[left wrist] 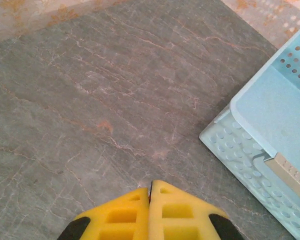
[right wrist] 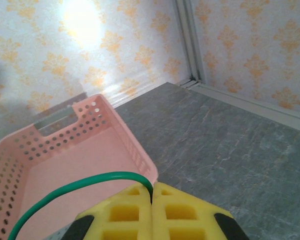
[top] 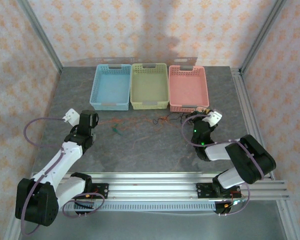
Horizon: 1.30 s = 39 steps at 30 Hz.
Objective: Untangle the cables
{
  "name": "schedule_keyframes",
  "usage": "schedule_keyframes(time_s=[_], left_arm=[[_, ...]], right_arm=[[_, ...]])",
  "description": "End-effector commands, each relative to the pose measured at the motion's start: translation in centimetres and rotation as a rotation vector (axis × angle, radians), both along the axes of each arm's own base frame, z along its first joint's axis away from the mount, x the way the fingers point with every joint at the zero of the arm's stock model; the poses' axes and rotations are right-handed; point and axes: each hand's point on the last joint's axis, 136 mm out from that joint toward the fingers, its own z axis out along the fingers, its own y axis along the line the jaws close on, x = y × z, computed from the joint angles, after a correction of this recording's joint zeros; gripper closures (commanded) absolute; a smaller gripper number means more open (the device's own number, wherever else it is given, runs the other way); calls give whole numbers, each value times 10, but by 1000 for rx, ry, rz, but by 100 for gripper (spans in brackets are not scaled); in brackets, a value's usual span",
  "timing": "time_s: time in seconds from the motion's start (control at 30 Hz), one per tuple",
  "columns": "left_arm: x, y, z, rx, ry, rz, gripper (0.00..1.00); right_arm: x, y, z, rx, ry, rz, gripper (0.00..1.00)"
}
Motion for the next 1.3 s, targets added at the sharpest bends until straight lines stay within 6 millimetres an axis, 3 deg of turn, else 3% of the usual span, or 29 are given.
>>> schedule_keyframes(time_s=[0.0, 0.07, 0.27, 0.53, 0.63, 0.8, 0.93, 1.13, 1.27], left_arm=[[16, -17, 1, -27, -26, -120, 100], [27, -35, 3, -53, -44, -225, 100], [44, -85, 18, -71, -131, -483, 100], [49, -143, 40, -82, -253, -776, 100], [48, -158, 46, -85, -296, -857, 100], [46, -192, 49, -87, -312, -1010, 100], [41, -220, 52, -75, -320, -1135, 100], [33, -245, 53, -61, -343, -1242, 100], [30, -258, 52, -55, -334, -1300, 100]], right_arm=[[10, 38, 8, 15, -35, 241, 100], [13, 72, 14, 8, -42, 433, 100], [10, 137, 17, -24, -54, 771, 95], [-14, 211, 12, -141, -135, 1130, 52], [-26, 230, 7, -245, -146, 1184, 43], [-34, 241, 7, -264, -158, 1240, 40], [-48, 262, 3, -313, -176, 1326, 34], [-62, 296, -16, -405, -166, 1434, 25], [-66, 313, -24, -480, -164, 1460, 24]])
